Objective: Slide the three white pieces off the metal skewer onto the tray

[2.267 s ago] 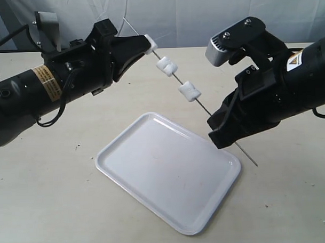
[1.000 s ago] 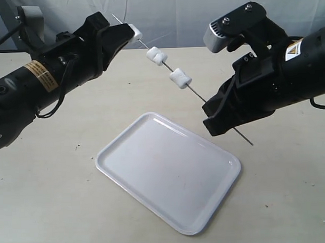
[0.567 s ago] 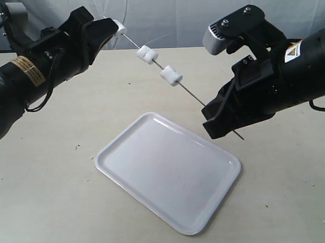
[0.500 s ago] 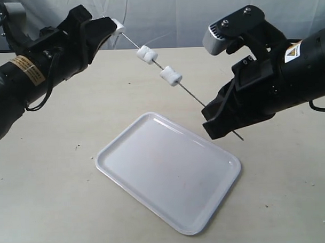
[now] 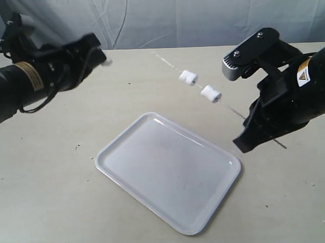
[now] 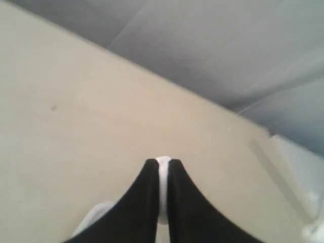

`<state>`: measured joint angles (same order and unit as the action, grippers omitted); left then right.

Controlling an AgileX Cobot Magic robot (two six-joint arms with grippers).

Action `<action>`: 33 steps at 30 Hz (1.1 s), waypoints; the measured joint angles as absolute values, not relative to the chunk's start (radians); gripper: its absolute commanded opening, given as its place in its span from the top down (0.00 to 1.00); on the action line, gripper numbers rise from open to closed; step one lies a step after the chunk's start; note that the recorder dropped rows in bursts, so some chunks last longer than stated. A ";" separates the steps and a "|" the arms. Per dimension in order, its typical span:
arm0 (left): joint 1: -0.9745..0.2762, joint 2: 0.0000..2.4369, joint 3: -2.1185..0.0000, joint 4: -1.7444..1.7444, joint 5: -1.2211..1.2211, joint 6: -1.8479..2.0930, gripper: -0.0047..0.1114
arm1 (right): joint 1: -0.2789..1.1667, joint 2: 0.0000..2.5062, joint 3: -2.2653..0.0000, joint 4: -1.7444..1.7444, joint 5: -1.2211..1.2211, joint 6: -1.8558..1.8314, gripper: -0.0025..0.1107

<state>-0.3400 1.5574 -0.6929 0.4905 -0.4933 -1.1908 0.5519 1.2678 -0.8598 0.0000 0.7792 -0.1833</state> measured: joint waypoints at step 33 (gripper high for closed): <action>-0.340 1.779 -0.713 0.849 -1.054 -1.641 0.84 | 0.552 1.300 -0.860 0.140 0.664 -0.199 0.98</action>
<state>-0.3400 1.7786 -0.7130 0.8490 -1.0536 -1.6410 0.5519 1.3005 -0.8598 0.1403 0.6638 -0.1985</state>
